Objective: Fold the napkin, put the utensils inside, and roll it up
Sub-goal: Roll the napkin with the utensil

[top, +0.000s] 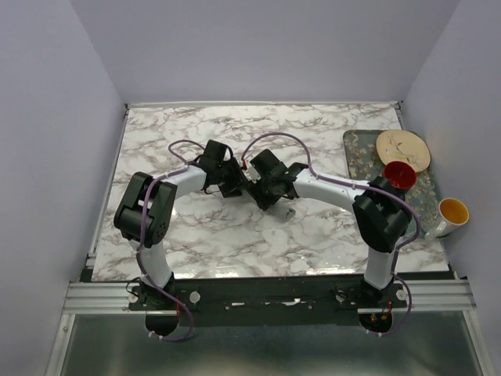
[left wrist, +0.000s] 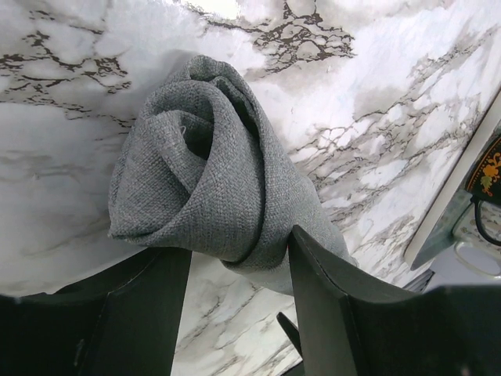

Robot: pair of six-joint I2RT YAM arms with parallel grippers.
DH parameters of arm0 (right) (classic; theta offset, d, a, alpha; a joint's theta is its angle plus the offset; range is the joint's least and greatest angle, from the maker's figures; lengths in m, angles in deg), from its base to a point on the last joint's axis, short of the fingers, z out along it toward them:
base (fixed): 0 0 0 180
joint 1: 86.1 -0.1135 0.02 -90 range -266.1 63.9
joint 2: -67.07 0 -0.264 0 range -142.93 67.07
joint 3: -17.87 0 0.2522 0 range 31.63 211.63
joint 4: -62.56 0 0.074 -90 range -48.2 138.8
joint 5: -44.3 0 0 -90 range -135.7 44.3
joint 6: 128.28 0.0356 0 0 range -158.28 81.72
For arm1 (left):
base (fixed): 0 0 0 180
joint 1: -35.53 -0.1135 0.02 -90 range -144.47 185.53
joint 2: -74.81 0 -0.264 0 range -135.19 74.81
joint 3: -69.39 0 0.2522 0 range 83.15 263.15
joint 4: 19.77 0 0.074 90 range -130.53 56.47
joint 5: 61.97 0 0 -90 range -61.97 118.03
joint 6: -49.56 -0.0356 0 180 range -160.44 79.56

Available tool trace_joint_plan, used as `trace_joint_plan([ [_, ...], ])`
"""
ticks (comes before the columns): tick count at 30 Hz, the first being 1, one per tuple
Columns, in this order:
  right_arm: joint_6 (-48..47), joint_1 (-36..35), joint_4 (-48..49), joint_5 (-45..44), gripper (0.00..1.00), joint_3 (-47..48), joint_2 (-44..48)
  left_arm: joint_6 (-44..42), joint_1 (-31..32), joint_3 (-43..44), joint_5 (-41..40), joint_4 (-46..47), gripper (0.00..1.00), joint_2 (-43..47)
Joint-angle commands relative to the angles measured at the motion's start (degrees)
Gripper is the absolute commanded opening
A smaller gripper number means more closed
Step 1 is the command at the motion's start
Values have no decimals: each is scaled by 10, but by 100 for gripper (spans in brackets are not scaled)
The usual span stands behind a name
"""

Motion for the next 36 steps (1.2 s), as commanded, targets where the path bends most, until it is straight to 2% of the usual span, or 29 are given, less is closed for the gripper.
trace_joint_plan([
  [1,-22,-8,25,-50,61,-11,-22,1,-2,16,18,1,61,-19],
  [10,-22,-12,36,-128,61,-10,-43,-25,-3,30,0,-21,61,-3],
  [15,-23,-12,37,-130,59,-6,-49,-46,-8,28,-13,-39,61,25],
  [21,-4,-12,37,-126,50,0,-59,-50,-25,1,-20,-42,61,59],
  [29,54,-1,36,-133,49,4,-67,-78,-55,-33,-48,-65,61,141],
  [36,85,48,32,-132,48,14,-70,-87,-65,-54,-49,-83,62,210],
])
